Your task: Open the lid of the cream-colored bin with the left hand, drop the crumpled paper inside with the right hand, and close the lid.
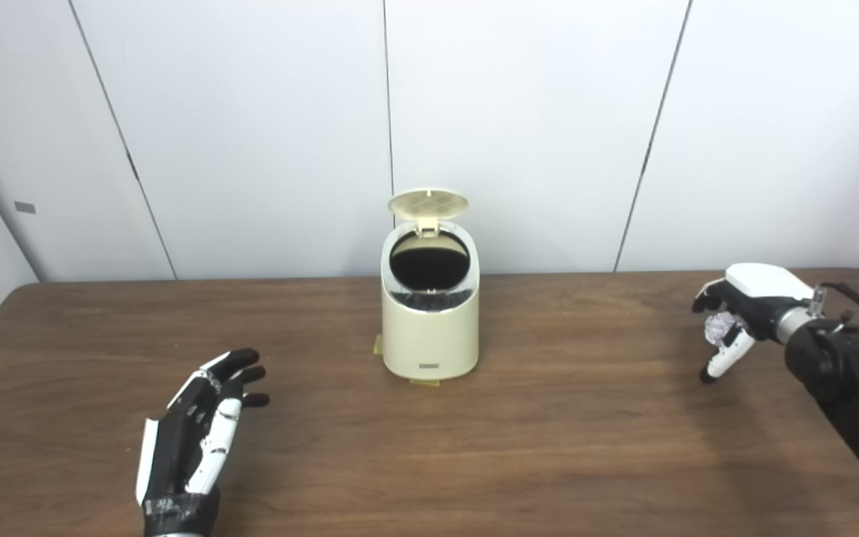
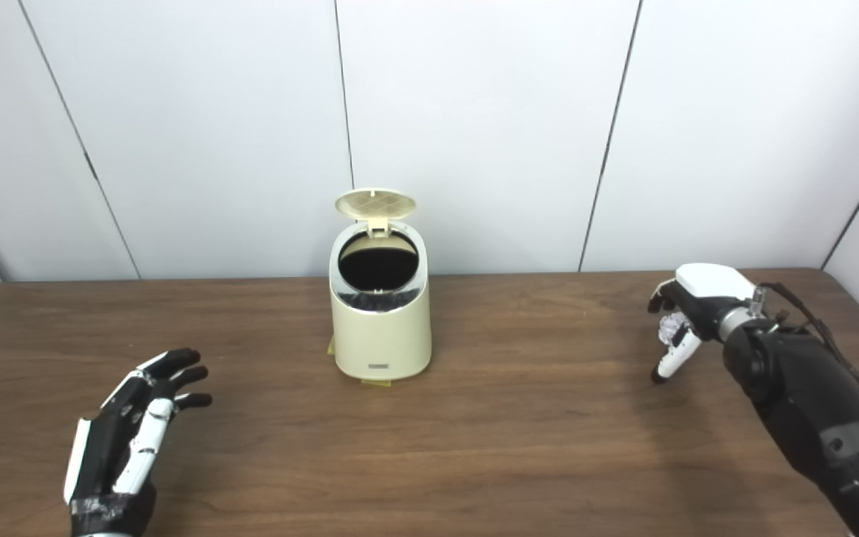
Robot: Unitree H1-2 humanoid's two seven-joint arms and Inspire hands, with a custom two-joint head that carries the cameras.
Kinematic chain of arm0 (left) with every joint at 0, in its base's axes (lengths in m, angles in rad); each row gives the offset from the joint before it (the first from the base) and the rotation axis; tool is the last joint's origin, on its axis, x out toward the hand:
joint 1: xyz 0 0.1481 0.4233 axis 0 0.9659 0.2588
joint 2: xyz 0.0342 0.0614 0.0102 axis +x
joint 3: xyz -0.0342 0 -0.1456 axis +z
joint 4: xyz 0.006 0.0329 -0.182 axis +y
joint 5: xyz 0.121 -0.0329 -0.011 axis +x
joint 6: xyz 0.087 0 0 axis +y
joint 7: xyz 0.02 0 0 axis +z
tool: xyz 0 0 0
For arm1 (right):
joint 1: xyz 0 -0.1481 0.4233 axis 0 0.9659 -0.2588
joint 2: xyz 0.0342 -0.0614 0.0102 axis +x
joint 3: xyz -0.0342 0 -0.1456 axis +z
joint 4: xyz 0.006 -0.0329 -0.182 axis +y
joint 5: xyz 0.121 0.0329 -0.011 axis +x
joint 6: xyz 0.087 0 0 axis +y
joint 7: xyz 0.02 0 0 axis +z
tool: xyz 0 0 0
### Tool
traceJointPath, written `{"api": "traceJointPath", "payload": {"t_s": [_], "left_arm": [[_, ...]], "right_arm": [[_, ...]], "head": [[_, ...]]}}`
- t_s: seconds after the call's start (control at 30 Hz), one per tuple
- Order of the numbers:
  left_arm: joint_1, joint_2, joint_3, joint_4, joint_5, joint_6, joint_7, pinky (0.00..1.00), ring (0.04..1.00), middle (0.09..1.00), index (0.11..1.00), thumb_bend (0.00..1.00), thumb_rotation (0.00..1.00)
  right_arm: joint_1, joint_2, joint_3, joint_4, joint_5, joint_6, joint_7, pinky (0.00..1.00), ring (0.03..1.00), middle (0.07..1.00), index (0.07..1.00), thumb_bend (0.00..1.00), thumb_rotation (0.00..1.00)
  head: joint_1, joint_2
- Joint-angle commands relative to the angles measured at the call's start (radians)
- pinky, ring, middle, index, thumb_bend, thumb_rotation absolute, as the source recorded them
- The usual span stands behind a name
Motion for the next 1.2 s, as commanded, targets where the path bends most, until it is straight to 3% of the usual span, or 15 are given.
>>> {"api": "traceJointPath", "payload": {"t_s": [0.0,0.2,0.33,0.47,0.6,0.8,0.93,1.17], "left_arm": [[-0.015,0.010,0.006,-0.038,-0.005,-0.037,-0.002,0.60,0.737,0.767,0.736,0.42,0.53],[-0.011,0.019,0.013,-0.052,0.001,-0.041,-0.005,0.60,0.735,0.769,0.732,0.41,0.55],[-0.007,0.027,0.022,-0.070,-0.001,-0.026,-0.005,0.61,0.744,0.769,0.733,0.38,0.56],[-0.006,0.031,0.023,-0.076,-0.006,-0.028,-0.008,0.61,0.744,0.772,0.738,0.39,0.56],[-0.002,0.030,0.022,-0.086,-0.016,-0.019,-0.008,0.60,0.742,0.776,0.740,0.41,0.56],[-0.002,0.031,0.026,-0.100,-0.013,-0.014,-0.002,0.58,0.728,0.764,0.727,0.39,0.56],[0.000,0.028,0.027,-0.107,-0.023,-0.008,-0.002,0.58,0.731,0.768,0.728,0.40,0.55],[-0.001,0.029,0.027,-0.105,-0.029,-0.009,-0.005,0.58,0.727,0.770,0.729,0.41,0.56]], "right_arm": [[-0.064,-0.026,-0.002,0.018,-0.006,-0.023,-0.021,0.57,0.704,0.750,0.718,0.93,0.21],[-0.101,-0.017,0.001,0.087,0.025,-0.025,-0.002,0.54,0.661,0.733,0.721,0.93,0.13],[-0.123,-0.028,-0.001,0.113,0.041,-0.034,0.010,0.44,0.573,0.710,0.694,0.89,0.06],[-0.142,-0.044,0.002,0.158,0.051,-0.078,-0.008,0.50,0.641,0.718,0.667,0.91,0.07],[-0.156,-0.057,0.015,0.174,0.047,-0.102,0.003,0.49,0.584,0.692,0.659,0.90,0.08],[-0.174,-0.068,0.031,0.192,0.043,-0.110,0.043,0.43,0.470,0.583,0.668,0.89,0.08],[-0.191,-0.071,0.048,0.204,0.037,-0.105,0.070,0.45,0.524,0.633,0.662,0.90,0.09],[-0.173,-0.081,0.050,0.151,0.033,-0.085,0.103,0.41,0.452,0.556,0.664,0.87,0.09]], "head": [[0.003,0.001],[0.005,0.003],[0.004,0.005],[0.006,0.005],[0.010,0.006],[0.010,0.011],[0.006,0.011],[0.006,0.010]]}}
